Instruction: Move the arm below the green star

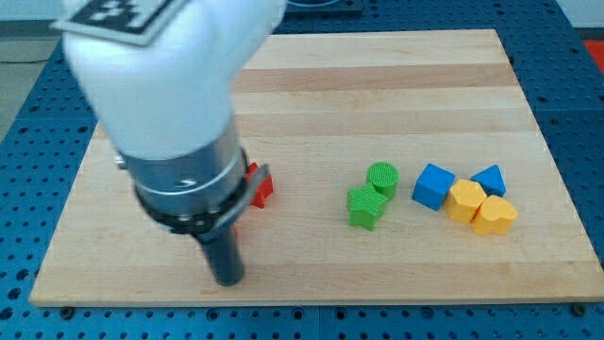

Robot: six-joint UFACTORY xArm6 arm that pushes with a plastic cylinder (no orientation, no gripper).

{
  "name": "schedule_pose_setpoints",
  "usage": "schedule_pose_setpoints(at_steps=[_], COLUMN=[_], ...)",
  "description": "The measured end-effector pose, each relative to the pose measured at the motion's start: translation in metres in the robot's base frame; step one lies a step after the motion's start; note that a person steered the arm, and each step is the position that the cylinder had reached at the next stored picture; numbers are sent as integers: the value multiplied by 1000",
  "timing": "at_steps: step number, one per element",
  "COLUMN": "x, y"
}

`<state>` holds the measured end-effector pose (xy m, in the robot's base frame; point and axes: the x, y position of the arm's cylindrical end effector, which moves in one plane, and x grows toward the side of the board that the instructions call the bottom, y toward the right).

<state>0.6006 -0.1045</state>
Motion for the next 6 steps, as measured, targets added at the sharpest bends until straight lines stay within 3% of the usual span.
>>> schedule_pose_setpoints(at_steps=[4, 5, 6], x=[-59, -41, -35], y=[-13, 8, 66])
